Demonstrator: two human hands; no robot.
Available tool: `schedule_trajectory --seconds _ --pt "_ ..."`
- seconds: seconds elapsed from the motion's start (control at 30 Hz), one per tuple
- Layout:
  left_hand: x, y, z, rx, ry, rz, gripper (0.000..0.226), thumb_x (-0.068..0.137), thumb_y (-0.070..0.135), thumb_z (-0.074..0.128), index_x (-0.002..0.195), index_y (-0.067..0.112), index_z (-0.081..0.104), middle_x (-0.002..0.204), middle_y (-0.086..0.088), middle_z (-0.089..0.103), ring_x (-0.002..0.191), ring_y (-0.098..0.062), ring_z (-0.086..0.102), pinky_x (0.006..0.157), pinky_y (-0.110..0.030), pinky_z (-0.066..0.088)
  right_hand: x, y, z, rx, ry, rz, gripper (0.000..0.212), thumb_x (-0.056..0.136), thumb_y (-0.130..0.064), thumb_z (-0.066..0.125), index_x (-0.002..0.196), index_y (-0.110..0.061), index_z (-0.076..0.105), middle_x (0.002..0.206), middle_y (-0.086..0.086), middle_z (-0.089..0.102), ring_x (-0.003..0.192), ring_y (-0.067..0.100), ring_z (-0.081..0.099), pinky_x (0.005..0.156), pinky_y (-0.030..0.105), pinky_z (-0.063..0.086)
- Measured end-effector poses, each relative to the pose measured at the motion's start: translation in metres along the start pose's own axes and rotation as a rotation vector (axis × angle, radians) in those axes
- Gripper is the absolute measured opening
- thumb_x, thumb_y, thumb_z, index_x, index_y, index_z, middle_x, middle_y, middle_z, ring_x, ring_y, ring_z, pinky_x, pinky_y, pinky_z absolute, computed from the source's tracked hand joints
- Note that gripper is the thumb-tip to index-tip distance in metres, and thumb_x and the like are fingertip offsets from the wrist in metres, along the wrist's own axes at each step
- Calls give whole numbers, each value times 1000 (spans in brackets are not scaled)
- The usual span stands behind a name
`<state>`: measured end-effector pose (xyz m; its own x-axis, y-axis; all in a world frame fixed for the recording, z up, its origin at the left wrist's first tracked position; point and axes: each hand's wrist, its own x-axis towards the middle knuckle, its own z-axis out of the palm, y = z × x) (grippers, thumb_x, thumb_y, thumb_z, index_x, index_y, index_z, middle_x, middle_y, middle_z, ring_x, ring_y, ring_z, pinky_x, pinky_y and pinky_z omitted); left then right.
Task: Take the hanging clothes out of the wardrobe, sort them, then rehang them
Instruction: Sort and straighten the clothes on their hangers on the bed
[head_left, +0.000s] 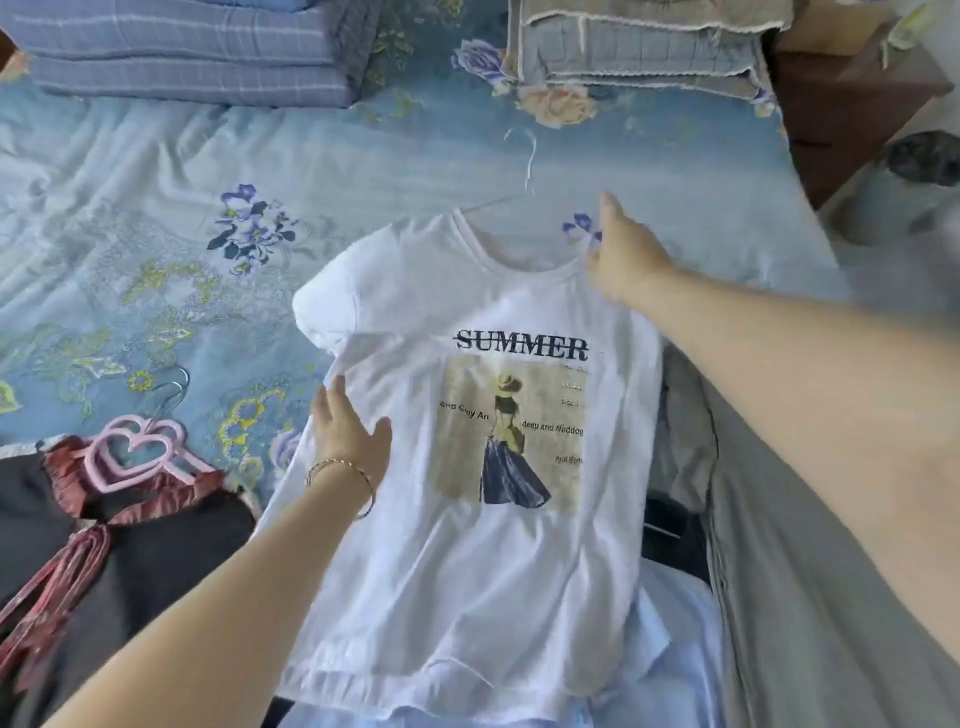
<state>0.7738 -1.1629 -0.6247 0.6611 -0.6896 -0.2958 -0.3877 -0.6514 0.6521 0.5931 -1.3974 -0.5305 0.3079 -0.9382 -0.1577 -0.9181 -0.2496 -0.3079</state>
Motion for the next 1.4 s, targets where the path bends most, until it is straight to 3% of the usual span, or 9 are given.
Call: schedule_trajectory --seconds 0.17,0.33,0.47,0.6,0.73,0.87,1.0,1.23,1.4 --pt "-103 -78 27 452 -287 -84 79 90 38 54 150 16 7 157 -6 -12 147 -23 -6 117 -39 14 -150 63 103 -58 -396 -12 48 90 0 39 136 -11 34 125 15 52 111 33 52 88 38 47" --pt "-196 -129 38 722 -392 526 88 57 67 48 129 16 43 154 -4 19 147 -15 -9 115 -43 7 -302 100 133 137 -426 408 30 90 -3 40 117 -10 52 112 4 55 92 17 52 76 30 50" --pt "-210 -106 62 793 -444 722 141 38 59 83 151 21 7 159 1 7 143 -24 16 114 -48 8 -342 96 136 439 -398 663 34 87 3 48 120 14 47 111 25 56 96 34 57 87 44 47" --pt "-205 -43 91 851 -479 733 85 80 27 68 147 21 17 157 -3 15 138 -26 31 107 -49 29 -327 87 138 714 -345 813 48 88 5 49 133 14 34 126 34 47 113 44 50 93 45 43" --pt "-183 6 94 648 -464 342 30 94 12 41 122 14 51 126 -10 55 117 -28 51 90 -33 40 -316 105 145 668 -292 808 30 89 4 44 118 -3 39 101 14 49 91 24 46 69 27 35" --pt "-112 20 79 -23 -133 -307 38 99 15 34 127 -4 50 129 -22 53 120 -33 51 94 -35 42 -299 135 142 386 -198 550 49 83 5 49 130 -5 40 123 12 46 117 30 46 93 33 38" --pt "-55 7 63 -315 -29 -452 44 100 29 32 128 -1 49 99 -15 58 98 -25 53 80 -27 39 -265 146 146 -59 -156 327 48 81 -4 55 128 -11 46 148 16 20 136 33 23 110 36 22" --pt "-73 3 75 138 111 8 50 91 9 48 139 9 35 146 -14 34 133 -31 34 112 -38 27 -234 122 170 87 -478 172 51 92 -32 48 136 -11 37 132 9 53 125 29 46 105 39 30" --pt "-136 3 85 302 -232 483 79 79 20 68 145 12 25 154 -6 19 143 -26 19 116 -37 17 -270 106 160 282 -248 157 31 91 -30 52 69 -18 33 77 5 58 80 31 54 63 31 33"
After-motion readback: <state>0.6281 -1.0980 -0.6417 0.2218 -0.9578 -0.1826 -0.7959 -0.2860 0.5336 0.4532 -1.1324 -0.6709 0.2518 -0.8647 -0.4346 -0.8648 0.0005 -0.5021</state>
